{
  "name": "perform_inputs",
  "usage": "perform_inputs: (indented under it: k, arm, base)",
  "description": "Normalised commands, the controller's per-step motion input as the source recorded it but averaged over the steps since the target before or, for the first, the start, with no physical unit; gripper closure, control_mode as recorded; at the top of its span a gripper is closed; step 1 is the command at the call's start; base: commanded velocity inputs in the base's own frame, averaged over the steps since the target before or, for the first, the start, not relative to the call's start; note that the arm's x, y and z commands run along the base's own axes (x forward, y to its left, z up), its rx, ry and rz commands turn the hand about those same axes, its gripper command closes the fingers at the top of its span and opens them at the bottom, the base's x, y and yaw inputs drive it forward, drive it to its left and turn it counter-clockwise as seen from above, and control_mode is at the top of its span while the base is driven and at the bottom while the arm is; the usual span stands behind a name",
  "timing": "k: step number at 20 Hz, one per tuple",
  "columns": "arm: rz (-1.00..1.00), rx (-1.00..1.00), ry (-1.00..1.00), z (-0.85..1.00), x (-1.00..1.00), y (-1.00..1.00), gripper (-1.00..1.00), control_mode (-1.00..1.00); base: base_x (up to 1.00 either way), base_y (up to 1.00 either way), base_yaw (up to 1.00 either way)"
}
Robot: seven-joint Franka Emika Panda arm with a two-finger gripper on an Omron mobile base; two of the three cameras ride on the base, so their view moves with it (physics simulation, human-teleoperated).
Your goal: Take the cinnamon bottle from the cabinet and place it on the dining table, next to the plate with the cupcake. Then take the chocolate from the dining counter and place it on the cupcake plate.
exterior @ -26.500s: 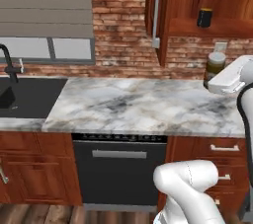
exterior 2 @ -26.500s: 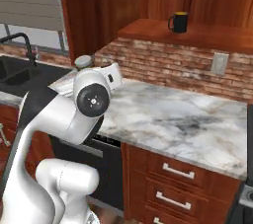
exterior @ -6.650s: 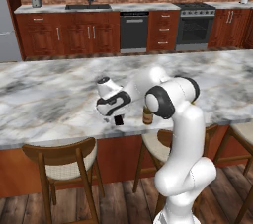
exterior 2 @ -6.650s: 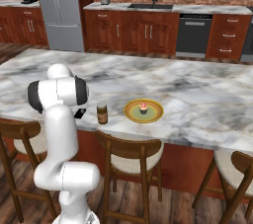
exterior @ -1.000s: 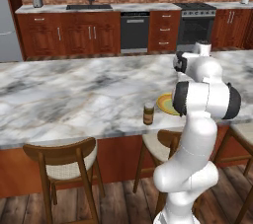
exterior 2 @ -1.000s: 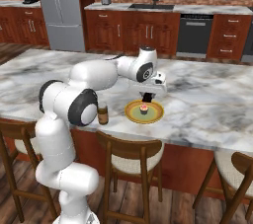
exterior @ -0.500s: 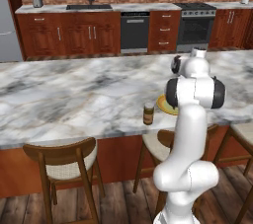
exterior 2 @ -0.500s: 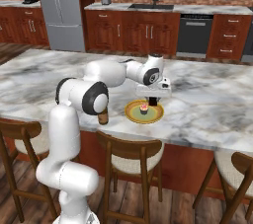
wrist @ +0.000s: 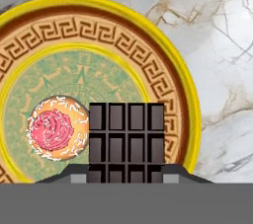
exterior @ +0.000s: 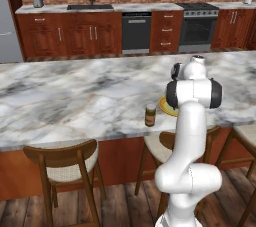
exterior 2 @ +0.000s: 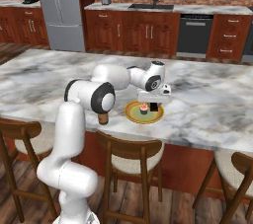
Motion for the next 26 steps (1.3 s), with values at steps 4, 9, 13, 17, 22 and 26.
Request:
perform_inputs:
  k: [4, 9, 13, 17, 22, 26]
  arm:
    - [0.00, 0.00, 0.00, -0.29, 0.00, 0.00, 1.00, -1.00]
    - [0.00, 0.00, 0.00, -0.21, 0.00, 0.00, -1.00, -1.00]
    - [0.00, 0.00, 0.00, -0.06, 0.00, 0.00, -1.00, -1.00]
    - [0.00, 0.01, 0.00, 0.20, 0.00, 0.00, -1.00, -1.00]
    - [0.00, 0.03, 0.00, 0.71, -0.01, 0.00, -1.00, -1.00]
    - [0.00, 0.00, 0.00, 1.00, -0.17, 0.21, -1.00, -1.00]
  base:
    - [0.00, 0.00, 0.00]
    - [0.00, 0.00, 0.00]
    - [0.00, 0.00, 0.00]
    - [0.00, 0.00, 0.00]
    - [0.00, 0.00, 0.00]
    - [0.00, 0.00, 0.00]
